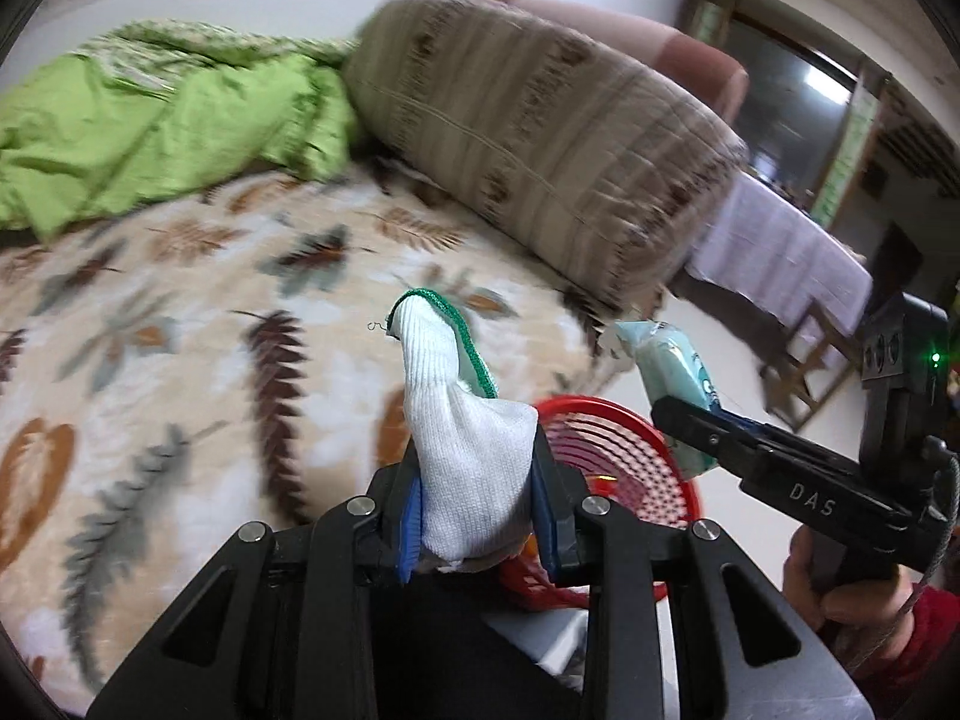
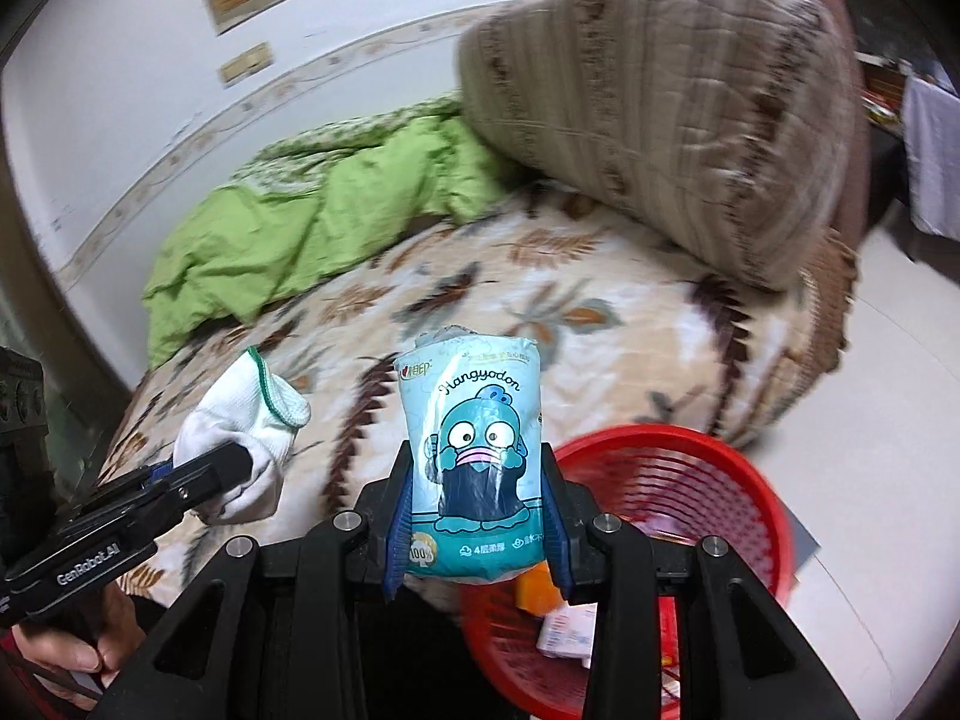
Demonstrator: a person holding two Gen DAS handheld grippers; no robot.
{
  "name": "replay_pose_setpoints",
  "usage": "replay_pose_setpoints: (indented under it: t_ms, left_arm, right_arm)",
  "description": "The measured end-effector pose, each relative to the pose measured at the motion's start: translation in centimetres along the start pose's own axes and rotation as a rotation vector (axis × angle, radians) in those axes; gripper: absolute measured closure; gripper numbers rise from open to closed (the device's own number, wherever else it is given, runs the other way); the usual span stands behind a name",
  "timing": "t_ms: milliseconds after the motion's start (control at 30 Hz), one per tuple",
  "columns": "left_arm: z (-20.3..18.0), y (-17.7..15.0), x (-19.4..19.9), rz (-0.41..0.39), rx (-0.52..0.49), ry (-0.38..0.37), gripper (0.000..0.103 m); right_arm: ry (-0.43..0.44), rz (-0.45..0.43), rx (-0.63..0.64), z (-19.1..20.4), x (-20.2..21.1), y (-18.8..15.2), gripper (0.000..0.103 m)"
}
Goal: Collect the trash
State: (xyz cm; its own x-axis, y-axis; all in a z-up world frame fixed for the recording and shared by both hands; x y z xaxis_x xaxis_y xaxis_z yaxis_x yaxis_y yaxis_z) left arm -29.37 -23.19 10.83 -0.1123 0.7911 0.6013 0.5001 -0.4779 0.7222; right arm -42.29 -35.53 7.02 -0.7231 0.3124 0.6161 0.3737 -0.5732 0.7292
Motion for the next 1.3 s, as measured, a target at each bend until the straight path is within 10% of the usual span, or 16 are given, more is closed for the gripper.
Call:
replay_pose_setpoints:
  t_ms: [533, 600, 1300]
  left_arm:
    - [-5.5, -0.6, -7.2, 0.149, -0.074, -0.142, 0.072]
    - [-5.6, -0.9, -7.9, 0.171, -0.08, -0.146, 0.06]
    - [-1.9, 0.6, 0.5, -0.046, -0.126, 0.148, 0.028]
  right_arm:
    - [-0.097, 0.037, -0.135, -6.5, 0.2, -1.0, 0.059]
    - [-0.126, 0.047, -0.152, -7.1, -0.1, -1.2, 0.055]
    - [-0.194, -0.023, -0.073, -2.5, 1.7, 0.4, 0.029]
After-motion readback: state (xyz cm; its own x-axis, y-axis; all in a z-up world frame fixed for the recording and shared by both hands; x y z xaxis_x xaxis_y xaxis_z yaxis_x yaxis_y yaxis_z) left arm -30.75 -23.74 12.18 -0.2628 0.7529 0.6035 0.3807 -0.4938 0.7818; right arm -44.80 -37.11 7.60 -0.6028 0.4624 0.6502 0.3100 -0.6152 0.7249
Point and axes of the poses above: each gripper's, at about its wrist camera, not at the fingertips, and x roughly against the way its jaws point, z to its left, y to its top, the point moved 3 cm from there along -x, roughly the way its jaws point, and after that the axes turned 6 degrees about -y, right-handed, at the moved point
